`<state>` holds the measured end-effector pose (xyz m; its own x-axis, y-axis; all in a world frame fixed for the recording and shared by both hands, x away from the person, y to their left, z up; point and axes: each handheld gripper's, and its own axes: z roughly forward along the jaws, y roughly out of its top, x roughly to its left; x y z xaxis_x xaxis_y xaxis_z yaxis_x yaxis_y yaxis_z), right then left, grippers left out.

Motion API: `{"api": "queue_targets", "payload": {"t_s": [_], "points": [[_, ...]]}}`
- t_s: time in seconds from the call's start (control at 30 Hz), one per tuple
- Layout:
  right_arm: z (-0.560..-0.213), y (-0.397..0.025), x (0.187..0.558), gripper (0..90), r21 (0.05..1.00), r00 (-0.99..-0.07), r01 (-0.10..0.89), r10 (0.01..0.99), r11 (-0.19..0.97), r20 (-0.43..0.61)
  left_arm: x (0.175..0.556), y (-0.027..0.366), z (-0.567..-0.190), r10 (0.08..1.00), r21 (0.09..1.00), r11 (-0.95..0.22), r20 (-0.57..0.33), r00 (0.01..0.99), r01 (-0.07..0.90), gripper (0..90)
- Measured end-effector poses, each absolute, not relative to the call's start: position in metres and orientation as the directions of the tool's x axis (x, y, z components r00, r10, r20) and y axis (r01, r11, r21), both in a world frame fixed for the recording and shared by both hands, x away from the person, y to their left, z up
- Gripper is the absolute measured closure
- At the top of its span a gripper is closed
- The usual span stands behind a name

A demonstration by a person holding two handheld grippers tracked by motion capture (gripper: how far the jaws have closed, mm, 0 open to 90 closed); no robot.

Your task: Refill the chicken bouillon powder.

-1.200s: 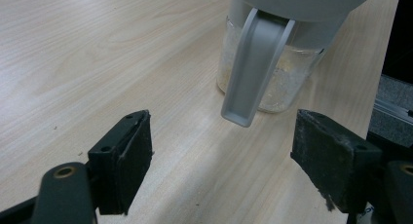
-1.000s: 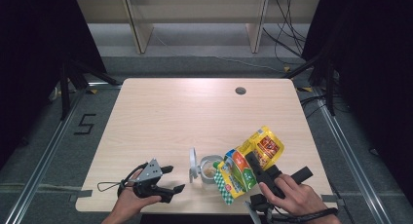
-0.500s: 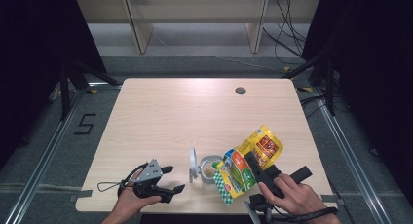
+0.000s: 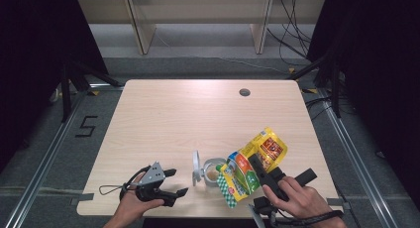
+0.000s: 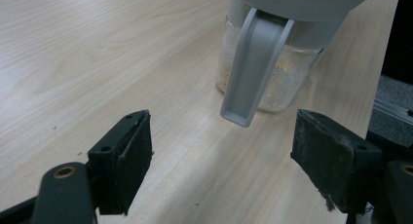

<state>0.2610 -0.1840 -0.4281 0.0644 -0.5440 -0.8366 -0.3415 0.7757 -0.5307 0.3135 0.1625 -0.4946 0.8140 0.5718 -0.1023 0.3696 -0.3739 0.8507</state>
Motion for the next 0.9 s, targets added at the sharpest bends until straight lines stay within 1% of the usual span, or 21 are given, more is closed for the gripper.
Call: {"api": "queue_targets", "payload": {"t_s": [0.07,0.1,0.13,0.23,0.27,0.37,0.4,0.6,0.67,0.7,0.77,0.9], "points": [[-0.4285,-0.1841,0.2605,52.9,-0.523,0.06,-0.338,-0.536,0.783,-0.842,0.3135,0.1626,-0.4946,0.572,0.851,-0.373,-0.102,0.814,0.369,22.0],[-0.4283,-0.1839,0.2605,52.9,-0.524,0.06,-0.338,-0.538,0.782,-0.841,0.3146,0.1632,-0.4944,0.562,0.853,-0.385,-0.086,0.822,0.352,22.0],[-0.4283,-0.1839,0.2606,52.9,-0.523,0.06,-0.337,-0.537,0.783,-0.842,0.3135,0.1626,-0.4948,0.572,0.851,-0.372,-0.103,0.814,0.369,22.0],[-0.4284,-0.1839,0.2607,53.0,-0.52,0.059,-0.338,-0.534,0.784,-0.843,0.3135,0.1626,-0.4946,0.572,0.851,-0.373,-0.102,0.814,0.369,22.0],[-0.4278,-0.1837,0.2609,53.0,-0.528,0.062,-0.339,-0.541,0.779,-0.839,0.3146,0.1632,-0.4943,0.562,0.853,-0.385,-0.086,0.822,0.352,22.0],[-0.4279,-0.1839,0.2606,53.0,-0.522,0.062,-0.339,-0.535,0.783,-0.843,0.3148,0.163,-0.4949,0.56,0.854,-0.382,-0.092,0.824,0.354,22.0],[-0.4278,-0.1838,0.2605,53.0,-0.522,0.062,-0.338,-0.535,0.783,-0.842,0.3139,0.1624,-0.4952,0.566,0.85,-0.372,-0.11,0.817,0.373,22.0],[-0.4276,-0.1838,0.2606,53.0,-0.521,0.064,-0.342,-0.534,0.782,-0.843,0.3139,0.1625,-0.4951,0.566,0.851,-0.371,-0.109,0.817,0.371,22.0],[-0.4279,-0.184,0.2602,53.0,-0.525,0.065,-0.338,-0.538,0.781,-0.841,0.3149,0.1632,-0.4946,0.559,0.854,-0.383,-0.088,0.824,0.351,22.0],[-0.4274,-0.1837,0.2605,53.0,-0.532,0.068,-0.343,-0.544,0.774,-0.836,0.3137,0.1624,-0.4951,0.568,0.852,-0.369,-0.109,0.816,0.371,22.0],[-0.4279,-0.1846,0.2602,53.0,-0.525,0.065,-0.336,-0.537,0.782,-0.841,0.3137,0.1628,-0.4945,0.572,0.848,-0.381,-0.096,0.815,0.368,22.0],[-0.4272,-0.1846,0.2603,53.1,-0.529,0.067,-0.337,-0.54,0.779,-0.839,0.3139,0.1624,-0.4952,0.57,0.85,-0.378,-0.098,0.816,0.367,22.0]]}}
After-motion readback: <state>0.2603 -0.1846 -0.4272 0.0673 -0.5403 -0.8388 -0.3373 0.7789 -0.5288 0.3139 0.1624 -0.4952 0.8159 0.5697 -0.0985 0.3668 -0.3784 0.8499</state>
